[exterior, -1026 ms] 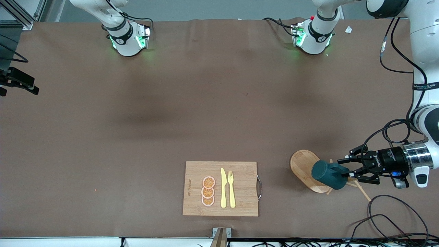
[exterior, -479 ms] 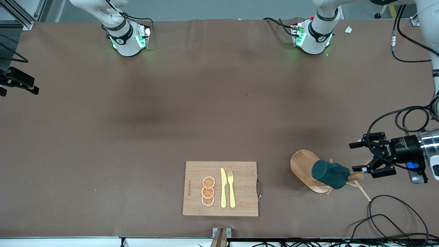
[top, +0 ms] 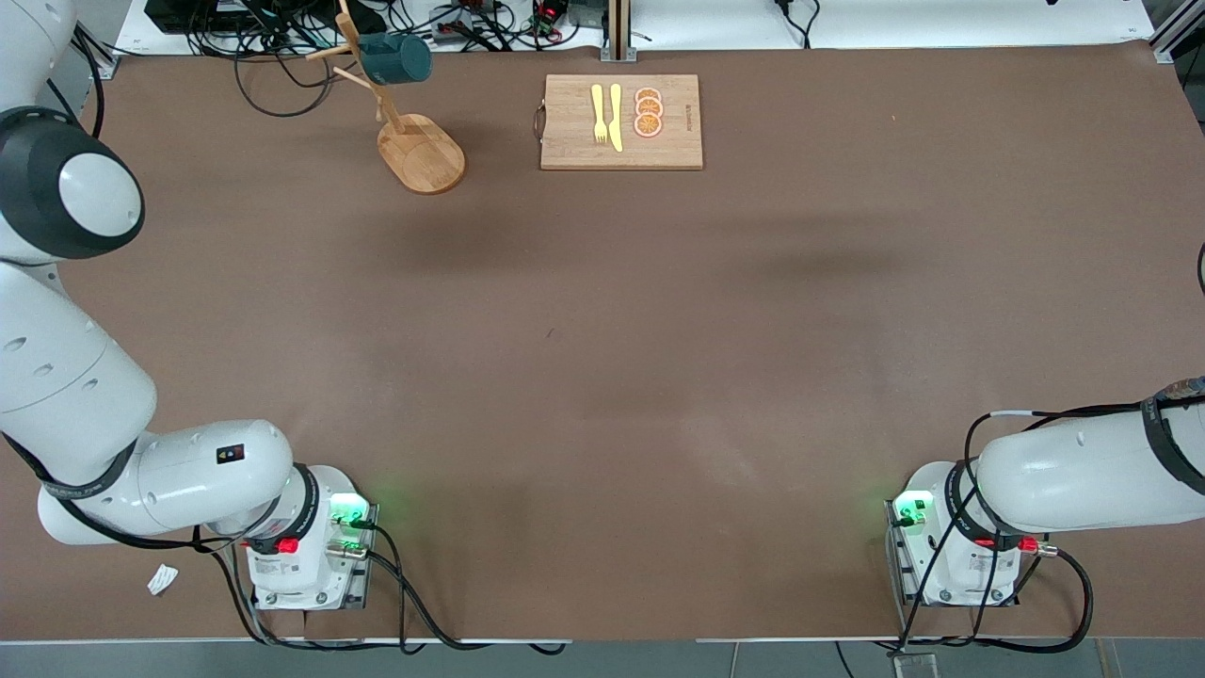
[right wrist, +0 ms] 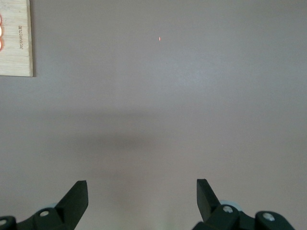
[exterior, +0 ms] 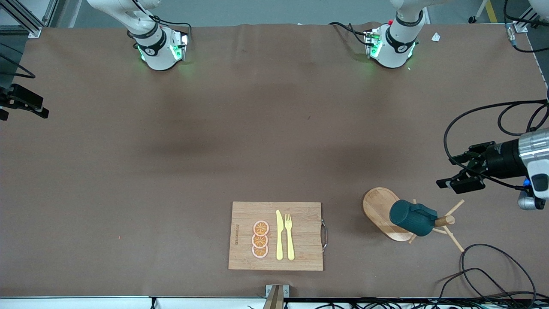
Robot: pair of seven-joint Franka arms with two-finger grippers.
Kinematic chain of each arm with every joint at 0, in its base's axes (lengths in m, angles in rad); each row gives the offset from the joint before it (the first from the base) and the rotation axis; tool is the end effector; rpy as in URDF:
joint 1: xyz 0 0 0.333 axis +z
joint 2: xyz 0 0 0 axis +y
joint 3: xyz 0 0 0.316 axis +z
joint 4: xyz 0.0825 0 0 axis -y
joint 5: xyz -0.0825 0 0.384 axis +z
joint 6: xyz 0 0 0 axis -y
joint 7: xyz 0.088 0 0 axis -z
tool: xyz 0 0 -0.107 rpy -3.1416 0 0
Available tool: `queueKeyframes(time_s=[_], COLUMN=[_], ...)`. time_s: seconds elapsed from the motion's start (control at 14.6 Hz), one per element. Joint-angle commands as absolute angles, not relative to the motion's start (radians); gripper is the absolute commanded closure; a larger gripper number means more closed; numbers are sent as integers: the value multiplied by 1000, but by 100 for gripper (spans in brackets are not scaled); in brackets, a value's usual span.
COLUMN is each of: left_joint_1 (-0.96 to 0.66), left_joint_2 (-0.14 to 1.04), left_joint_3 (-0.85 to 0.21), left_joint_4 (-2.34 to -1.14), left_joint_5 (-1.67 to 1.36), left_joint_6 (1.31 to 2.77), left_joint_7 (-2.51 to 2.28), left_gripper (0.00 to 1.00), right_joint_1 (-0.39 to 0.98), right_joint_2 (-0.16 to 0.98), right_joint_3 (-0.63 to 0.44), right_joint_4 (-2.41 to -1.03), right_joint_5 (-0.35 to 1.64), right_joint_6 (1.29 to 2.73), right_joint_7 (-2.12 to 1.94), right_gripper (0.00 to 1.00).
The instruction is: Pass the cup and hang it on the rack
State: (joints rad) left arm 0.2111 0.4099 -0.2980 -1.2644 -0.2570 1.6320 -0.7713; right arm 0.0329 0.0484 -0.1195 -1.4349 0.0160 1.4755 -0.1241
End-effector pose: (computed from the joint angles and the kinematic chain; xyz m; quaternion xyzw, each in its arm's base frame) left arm 0.6711 -0.0445 0.5376 0.9186 0.3487 -0.0876 0.1643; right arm 0.5583 -0.0447 0.6529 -0.9998 -0.0195 0.0032 0.0054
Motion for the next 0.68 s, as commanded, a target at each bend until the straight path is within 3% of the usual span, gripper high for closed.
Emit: queueKeyframes(time_s=[0.0,0.62], left_joint_1=[222,255], left_joint_2=[345,178], left_joint_3=[-336,-327], left_joint_4=[-1287,-1285], left_joint_5=[-87,38], left_joint_6=[1608,1457], left_joint_7=[-652,-302], left_gripper=[0,0], right_joint_1=[34,35], right_joint_2=[44,44], right_joint_3=[-120,-120], right_joint_4=[-1433,-1431], right_joint_5=[14,14], right_joint_6=[1470,1470], right_joint_7=[-117,-117], right_gripper=[0,0])
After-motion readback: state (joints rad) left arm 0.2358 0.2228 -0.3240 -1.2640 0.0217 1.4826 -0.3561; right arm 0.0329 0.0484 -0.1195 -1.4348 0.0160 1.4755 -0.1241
